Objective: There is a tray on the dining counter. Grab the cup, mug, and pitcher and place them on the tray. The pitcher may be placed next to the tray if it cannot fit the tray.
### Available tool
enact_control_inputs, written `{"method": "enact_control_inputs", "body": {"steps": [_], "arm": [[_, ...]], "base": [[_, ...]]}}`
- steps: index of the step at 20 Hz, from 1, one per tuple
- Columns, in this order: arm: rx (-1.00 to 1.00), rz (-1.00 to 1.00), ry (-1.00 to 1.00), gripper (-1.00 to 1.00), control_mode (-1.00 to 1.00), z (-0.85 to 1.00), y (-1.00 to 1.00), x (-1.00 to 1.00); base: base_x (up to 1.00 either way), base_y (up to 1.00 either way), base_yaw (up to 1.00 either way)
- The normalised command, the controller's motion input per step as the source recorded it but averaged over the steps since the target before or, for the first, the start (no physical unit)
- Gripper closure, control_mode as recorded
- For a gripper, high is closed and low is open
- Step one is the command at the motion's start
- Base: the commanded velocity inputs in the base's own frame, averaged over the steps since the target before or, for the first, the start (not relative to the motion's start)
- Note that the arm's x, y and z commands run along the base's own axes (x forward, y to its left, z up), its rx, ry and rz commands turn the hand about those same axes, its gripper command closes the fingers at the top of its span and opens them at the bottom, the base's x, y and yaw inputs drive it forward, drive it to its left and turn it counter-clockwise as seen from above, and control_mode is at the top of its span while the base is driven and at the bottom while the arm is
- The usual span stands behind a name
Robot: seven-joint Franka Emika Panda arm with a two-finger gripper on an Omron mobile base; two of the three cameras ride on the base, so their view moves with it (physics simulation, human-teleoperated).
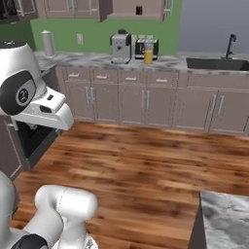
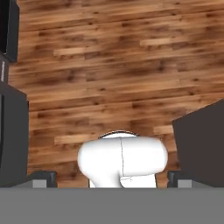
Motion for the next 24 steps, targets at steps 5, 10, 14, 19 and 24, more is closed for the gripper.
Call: {"method": "enact_control_inputs", "body": {"steps": [5,10,14,19,24], "arm": [[0.0,0.0,0.0,-1.0,1.0,0.0,0.0,0.0],[0.0,0.0,0.0,-1.0,1.0,0.0,0.0,0.0],[0.0,0.0,0.0,-1.0,1.0,0.0,0.0,0.0],[0.0,0.0,0.0,-1.0,1.0,0.0,0.0,0.0],[0.0,0.0,0.0,-1.0,1.0,0.0,0.0,0.0]], "base": [[0.92,0.05,0.0],[0.84,0.03,0.0],[0.83,0.04,0.0],[0.8,0.12,0.0],[0.7,0.19,0.0]]}}
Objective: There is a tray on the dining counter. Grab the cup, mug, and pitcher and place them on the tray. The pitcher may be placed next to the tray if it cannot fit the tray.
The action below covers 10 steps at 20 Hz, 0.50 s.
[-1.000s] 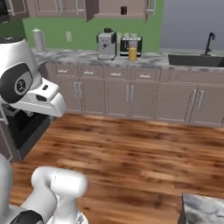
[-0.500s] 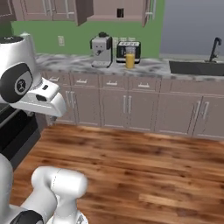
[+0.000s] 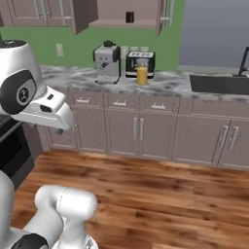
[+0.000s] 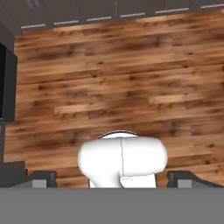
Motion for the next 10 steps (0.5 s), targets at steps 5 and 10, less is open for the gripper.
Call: {"method": "enact_control_inputs", "body": {"steps": [5,10], "arm": [[0.0,0.0,0.0,-1.0,1.0,0.0,0.0,0.0],[0.0,0.0,0.0,-1.0,1.0,0.0,0.0,0.0]], "base": [[0.81,0.0,0.0],[0.79,0.0,0.0]]}}
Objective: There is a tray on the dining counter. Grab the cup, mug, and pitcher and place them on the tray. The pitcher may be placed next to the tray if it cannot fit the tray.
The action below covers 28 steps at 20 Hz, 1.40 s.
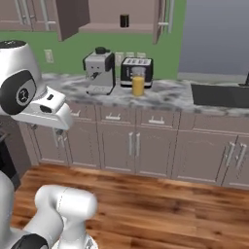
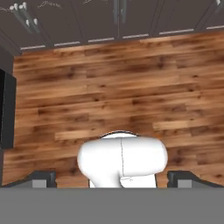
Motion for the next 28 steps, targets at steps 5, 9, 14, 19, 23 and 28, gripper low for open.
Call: {"method": "enact_control_inputs", "body": {"steps": [5,9,14,19,23,28], "arm": [[0.0,0.0,0.0,-1.0,1.0,0.0,0.0,0.0],[0.0,0.0,0.0,-1.0,1.0,0.0,0.0,0.0],[0.0,0.0,0.0,-1.0,1.0,0.0,0.0,0.0],[0.0,0.0,0.0,-1.0,1.0,0.0,0.0,0.0],[0.0,0.0,0.0,-1.0,1.0,0.0,0.0,0.0],[0.0,0.0,0.0,-1.0,1.0,0.0,0.0,0.0]], "base": [[0.71,0.0,0.0],[0.67,0.0,0.0],[0.7,0.0,0.0],[0.55,0.01,0.0],[0.45,0.13,0.0],[0.41,0.16,0.0]]}}
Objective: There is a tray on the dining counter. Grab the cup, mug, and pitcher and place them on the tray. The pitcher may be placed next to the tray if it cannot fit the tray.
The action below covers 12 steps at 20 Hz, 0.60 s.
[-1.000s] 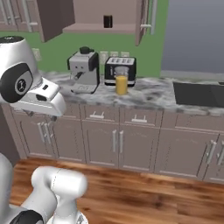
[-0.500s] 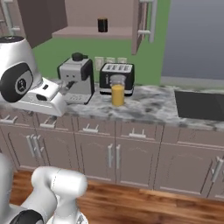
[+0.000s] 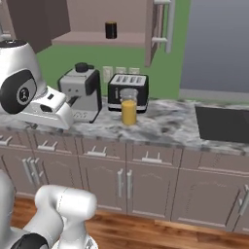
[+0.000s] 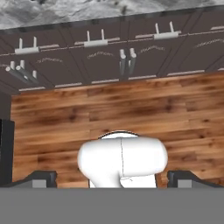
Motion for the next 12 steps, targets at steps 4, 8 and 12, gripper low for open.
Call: {"method": "enact_control_inputs", "body": {"steps": [4,8,12], "arm": [[0.0,0.0,0.0,-1.0,1.0,0.0,0.0,0.0],[0.0,0.0,0.0,-1.0,1.0,0.0,0.0,0.0],[0.0,0.0,0.0,-1.0,1.0,0.0,0.0,0.0]], "base": [[0.33,0.14,0.0],[0.27,0.21,0.0],[0.32,0.27,0.0]]}}
